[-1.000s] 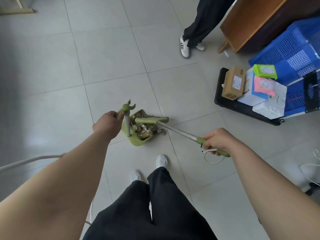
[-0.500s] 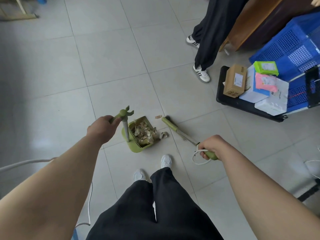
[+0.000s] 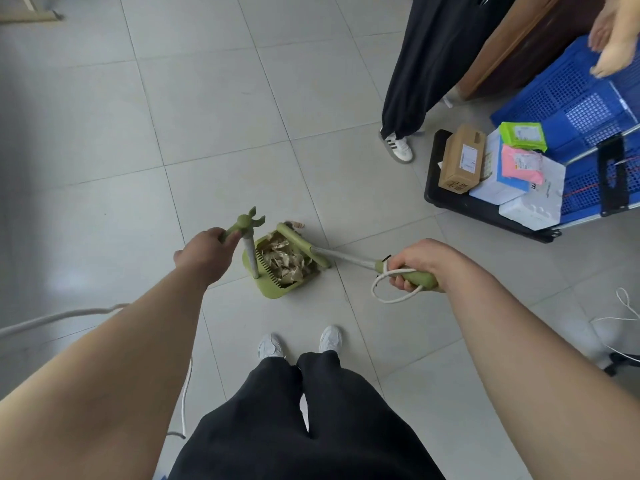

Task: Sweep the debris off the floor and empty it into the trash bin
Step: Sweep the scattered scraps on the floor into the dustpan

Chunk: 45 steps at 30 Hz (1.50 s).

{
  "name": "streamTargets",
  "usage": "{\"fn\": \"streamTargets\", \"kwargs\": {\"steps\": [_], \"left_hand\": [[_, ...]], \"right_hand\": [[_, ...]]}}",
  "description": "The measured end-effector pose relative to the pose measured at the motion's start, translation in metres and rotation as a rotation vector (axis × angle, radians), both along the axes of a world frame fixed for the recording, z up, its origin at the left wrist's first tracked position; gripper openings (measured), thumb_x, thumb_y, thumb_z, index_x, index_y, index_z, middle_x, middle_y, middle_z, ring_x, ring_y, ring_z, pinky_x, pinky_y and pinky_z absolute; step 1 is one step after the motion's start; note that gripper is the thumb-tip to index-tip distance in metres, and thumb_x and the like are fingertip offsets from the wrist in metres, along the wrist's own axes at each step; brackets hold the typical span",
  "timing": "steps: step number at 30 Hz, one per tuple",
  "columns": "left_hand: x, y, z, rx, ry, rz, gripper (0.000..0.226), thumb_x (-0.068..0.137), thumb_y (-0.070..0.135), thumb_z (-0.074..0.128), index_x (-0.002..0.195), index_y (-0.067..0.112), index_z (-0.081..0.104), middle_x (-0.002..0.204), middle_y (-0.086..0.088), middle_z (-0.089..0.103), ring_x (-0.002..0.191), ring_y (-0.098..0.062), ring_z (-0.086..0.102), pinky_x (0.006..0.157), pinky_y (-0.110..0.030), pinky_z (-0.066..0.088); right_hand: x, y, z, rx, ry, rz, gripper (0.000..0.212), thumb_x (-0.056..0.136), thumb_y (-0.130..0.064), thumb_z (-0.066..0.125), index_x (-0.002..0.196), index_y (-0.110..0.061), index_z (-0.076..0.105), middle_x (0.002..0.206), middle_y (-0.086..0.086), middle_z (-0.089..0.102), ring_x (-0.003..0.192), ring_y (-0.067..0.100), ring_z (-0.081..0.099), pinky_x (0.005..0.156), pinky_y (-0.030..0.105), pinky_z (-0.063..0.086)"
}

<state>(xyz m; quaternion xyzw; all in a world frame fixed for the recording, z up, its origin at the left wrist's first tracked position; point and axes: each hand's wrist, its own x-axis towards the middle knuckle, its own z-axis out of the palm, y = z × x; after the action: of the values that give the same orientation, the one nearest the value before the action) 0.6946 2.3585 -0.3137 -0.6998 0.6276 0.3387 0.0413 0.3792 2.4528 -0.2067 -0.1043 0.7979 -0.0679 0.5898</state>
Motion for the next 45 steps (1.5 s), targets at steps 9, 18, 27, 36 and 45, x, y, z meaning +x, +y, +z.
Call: {"fn": "streamTargets", "kwargs": {"steps": [9, 18, 27, 36, 45], "left_hand": [[-0.001, 0.002, -0.003, 0.006, -0.004, 0.047, 0.044, 0.095, 0.058, 0.033, 0.082, 0.023, 0.055, 0.065, 0.003, 0.055, 0.064, -0.02, 0.052, 0.092, -0.042, 0.039], [-0.008, 0.004, -0.004, -0.027, -0.008, 0.045, 0.045, 0.095, 0.058, 0.033, 0.076, 0.022, 0.051, 0.063, 0.004, 0.052, 0.06, -0.016, 0.048, 0.081, -0.039, 0.032], [-0.016, 0.011, -0.001, -0.009, -0.033, 0.063, 0.048, 0.094, 0.061, 0.029, 0.082, 0.022, 0.054, 0.066, 0.003, 0.056, 0.063, -0.015, 0.051, 0.085, -0.04, 0.029], [-0.012, 0.024, 0.008, 0.076, -0.099, 0.079, 0.05, 0.098, 0.055, 0.024, 0.098, 0.015, 0.053, 0.077, 0.0, 0.057, 0.067, -0.018, 0.049, 0.085, -0.043, 0.025], [0.003, 0.045, 0.002, 0.067, 0.061, 0.188, 0.047, 0.097, 0.053, 0.036, 0.073, 0.013, 0.043, 0.069, -0.004, 0.048, 0.062, -0.024, 0.044, 0.071, -0.037, 0.038]], "right_hand": [[-0.007, -0.021, -0.04, -0.153, 0.183, -0.082, 0.011, 0.073, 0.016, 0.053, 0.073, 0.008, 0.061, 0.058, 0.02, 0.052, 0.03, 0.021, 0.044, 0.033, 0.017, 0.036], [0.016, -0.014, -0.073, -0.057, 0.172, 0.163, 0.014, 0.075, 0.0, 0.066, 0.069, -0.005, 0.055, 0.031, 0.002, 0.053, 0.038, 0.019, 0.055, 0.04, 0.019, 0.047], [0.009, 0.02, -0.029, -0.022, 0.079, 0.175, 0.017, 0.076, 0.013, 0.054, 0.061, 0.006, 0.058, 0.06, 0.017, 0.052, 0.042, 0.022, 0.046, 0.036, 0.017, 0.034], [-0.04, 0.046, 0.006, -0.057, 0.159, 0.207, 0.014, 0.073, 0.01, 0.058, 0.083, 0.012, 0.067, 0.063, 0.019, 0.058, 0.042, 0.021, 0.049, 0.04, 0.018, 0.039], [-0.016, 0.023, -0.035, -0.138, 0.246, 0.116, 0.011, 0.069, 0.015, 0.057, 0.076, 0.009, 0.063, 0.06, 0.021, 0.055, 0.036, 0.022, 0.047, 0.037, 0.019, 0.037]]}}
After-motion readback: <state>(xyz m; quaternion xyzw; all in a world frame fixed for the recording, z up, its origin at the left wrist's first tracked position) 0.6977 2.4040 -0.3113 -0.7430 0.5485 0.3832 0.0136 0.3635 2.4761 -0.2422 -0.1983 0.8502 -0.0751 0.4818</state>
